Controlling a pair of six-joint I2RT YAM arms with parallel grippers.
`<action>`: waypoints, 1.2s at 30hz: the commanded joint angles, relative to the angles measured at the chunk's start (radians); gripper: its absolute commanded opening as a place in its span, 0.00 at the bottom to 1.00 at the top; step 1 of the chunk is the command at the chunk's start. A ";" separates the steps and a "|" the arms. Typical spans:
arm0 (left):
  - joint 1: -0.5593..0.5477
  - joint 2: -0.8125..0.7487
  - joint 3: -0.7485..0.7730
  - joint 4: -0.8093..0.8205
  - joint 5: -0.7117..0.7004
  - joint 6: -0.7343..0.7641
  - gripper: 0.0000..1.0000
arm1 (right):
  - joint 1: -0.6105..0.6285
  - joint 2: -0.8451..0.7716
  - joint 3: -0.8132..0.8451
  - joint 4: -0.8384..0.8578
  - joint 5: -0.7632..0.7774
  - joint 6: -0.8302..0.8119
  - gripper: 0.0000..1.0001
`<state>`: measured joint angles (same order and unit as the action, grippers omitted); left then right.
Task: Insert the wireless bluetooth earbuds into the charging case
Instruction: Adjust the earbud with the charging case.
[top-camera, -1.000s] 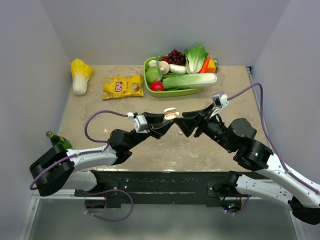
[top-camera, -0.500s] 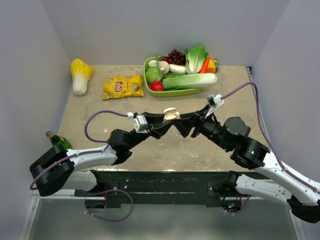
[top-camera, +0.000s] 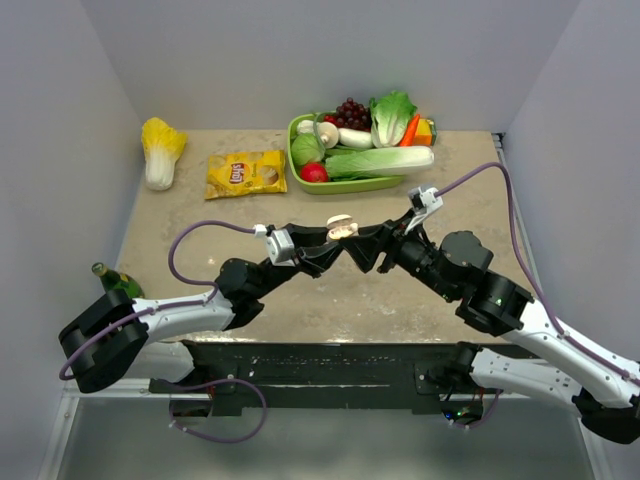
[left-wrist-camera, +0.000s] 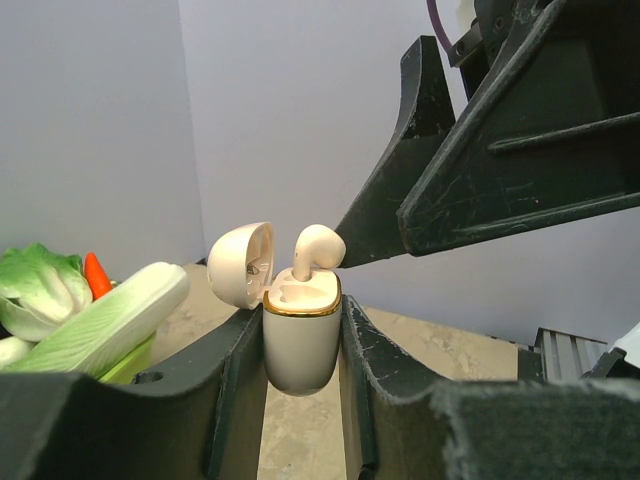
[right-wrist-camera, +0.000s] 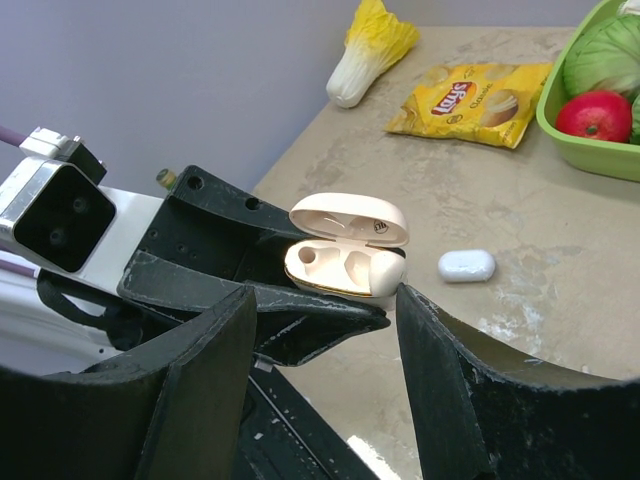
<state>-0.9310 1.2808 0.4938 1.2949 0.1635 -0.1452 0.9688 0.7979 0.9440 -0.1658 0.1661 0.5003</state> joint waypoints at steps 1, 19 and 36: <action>0.001 -0.015 0.014 0.601 0.001 0.016 0.00 | 0.004 -0.002 0.022 0.034 -0.002 0.018 0.61; 0.001 0.017 0.029 0.603 0.005 0.006 0.00 | 0.004 0.021 0.048 0.074 -0.065 0.026 0.62; 0.001 0.012 0.020 0.603 -0.016 0.021 0.00 | 0.004 -0.012 0.056 0.127 -0.096 -0.031 0.63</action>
<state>-0.9276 1.3014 0.4938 1.2945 0.1604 -0.1459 0.9695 0.8406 0.9611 -0.1329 0.1066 0.5106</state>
